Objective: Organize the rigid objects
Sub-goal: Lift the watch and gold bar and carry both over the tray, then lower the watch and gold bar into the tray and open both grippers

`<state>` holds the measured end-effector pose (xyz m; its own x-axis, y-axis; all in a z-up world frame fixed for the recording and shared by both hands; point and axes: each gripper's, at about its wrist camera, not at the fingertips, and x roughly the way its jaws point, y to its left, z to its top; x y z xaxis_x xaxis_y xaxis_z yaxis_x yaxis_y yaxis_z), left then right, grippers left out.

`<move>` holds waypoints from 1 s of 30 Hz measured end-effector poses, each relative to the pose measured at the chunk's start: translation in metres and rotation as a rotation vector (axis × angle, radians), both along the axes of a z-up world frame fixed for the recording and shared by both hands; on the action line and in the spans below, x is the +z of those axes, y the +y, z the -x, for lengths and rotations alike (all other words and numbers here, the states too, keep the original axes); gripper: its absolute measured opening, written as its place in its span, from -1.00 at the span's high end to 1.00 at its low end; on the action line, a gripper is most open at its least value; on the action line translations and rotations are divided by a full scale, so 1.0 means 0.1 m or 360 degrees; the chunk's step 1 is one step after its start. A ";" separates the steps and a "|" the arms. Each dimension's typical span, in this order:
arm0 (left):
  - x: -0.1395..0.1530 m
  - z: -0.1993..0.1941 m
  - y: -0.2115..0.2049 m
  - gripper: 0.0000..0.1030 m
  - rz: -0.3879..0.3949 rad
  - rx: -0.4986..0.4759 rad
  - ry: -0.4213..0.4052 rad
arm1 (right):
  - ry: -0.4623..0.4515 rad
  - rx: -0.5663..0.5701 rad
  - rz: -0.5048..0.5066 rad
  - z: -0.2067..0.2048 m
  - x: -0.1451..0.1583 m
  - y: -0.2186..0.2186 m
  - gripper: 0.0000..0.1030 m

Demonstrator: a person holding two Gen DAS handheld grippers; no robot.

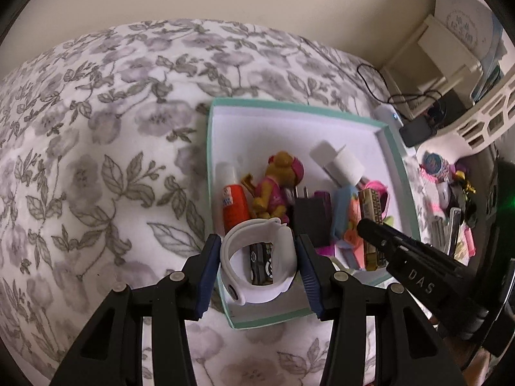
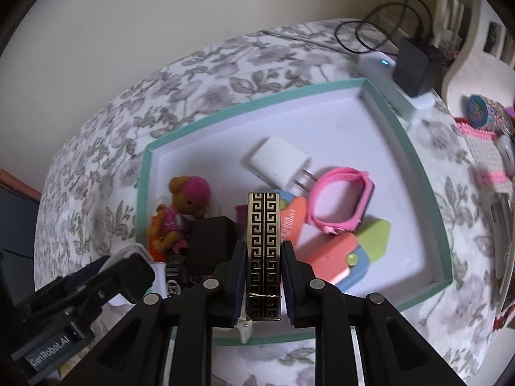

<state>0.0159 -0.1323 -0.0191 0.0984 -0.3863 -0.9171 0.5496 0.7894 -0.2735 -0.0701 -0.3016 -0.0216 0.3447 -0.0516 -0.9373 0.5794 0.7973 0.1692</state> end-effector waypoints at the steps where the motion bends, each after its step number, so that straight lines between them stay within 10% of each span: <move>1: -0.02 0.01 0.00 0.04 0.0004 0.0000 0.0016 | 0.0003 -0.0004 -0.0004 0.01 -0.01 -0.01 0.57; 30: -0.08 0.06 -0.06 -0.18 -0.0044 -0.0031 0.0051 | 0.0081 0.0019 0.0028 -0.05 -0.13 -0.01 0.52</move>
<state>0.0104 -0.1382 -0.0267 0.0617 -0.3626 -0.9299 0.5565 0.7859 -0.2695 -0.0654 -0.3029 -0.0348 0.2974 -0.0641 -0.9526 0.5773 0.8068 0.1259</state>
